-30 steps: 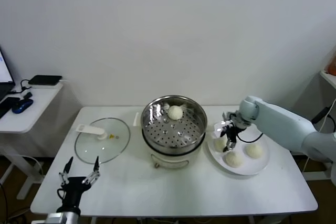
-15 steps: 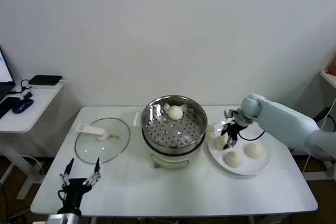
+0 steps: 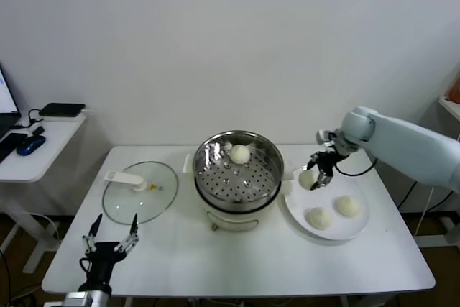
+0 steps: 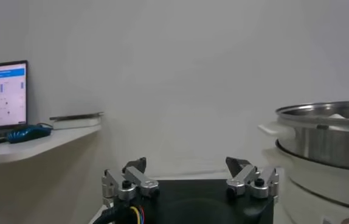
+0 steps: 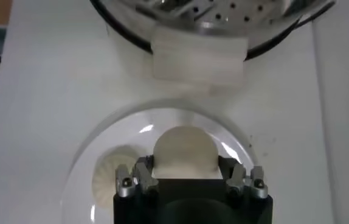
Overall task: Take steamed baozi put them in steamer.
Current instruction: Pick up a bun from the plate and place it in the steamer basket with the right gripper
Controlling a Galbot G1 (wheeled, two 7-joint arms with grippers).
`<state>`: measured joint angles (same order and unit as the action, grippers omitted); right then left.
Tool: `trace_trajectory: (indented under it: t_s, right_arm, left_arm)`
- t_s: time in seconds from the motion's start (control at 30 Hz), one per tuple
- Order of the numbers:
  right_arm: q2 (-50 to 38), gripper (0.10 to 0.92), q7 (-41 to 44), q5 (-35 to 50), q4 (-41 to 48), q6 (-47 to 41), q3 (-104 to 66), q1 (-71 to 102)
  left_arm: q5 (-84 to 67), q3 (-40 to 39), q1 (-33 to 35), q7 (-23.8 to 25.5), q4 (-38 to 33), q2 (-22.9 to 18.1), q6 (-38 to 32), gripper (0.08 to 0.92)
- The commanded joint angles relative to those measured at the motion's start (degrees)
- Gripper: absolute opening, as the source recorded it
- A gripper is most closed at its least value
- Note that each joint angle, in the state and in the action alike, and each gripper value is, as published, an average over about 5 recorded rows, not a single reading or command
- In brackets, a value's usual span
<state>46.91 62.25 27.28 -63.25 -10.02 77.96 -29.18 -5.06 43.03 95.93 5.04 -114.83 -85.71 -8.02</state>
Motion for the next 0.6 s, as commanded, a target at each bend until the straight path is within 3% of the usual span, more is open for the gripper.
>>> trace_trajectory:
  t_s: [0.03, 0.27, 0.6]
  right_arm:
    - [-2.6, 0.696, 0.5, 10.6, -9.2, -0.1, 12.6, -18.7]
    - [3.0, 0.696, 0.6, 21.0, -10.2, -0.6, 19.5, -28.4]
    - [14.8, 0.696, -0.4, 21.9, -4.3, -3.1, 12.5, -21.8]
  left_arm:
    - [0.1, -0.1, 0.1, 0.0, -0.3, 0.1, 0.0, 0.823]
    - [0.5, -0.6, 0.0, 0.0, -0.3, 0.4, 0.0, 0.823]
    - [1.7, -1.2, -0.6, 0.1, -0.6, 0.0, -0.1, 0.823]
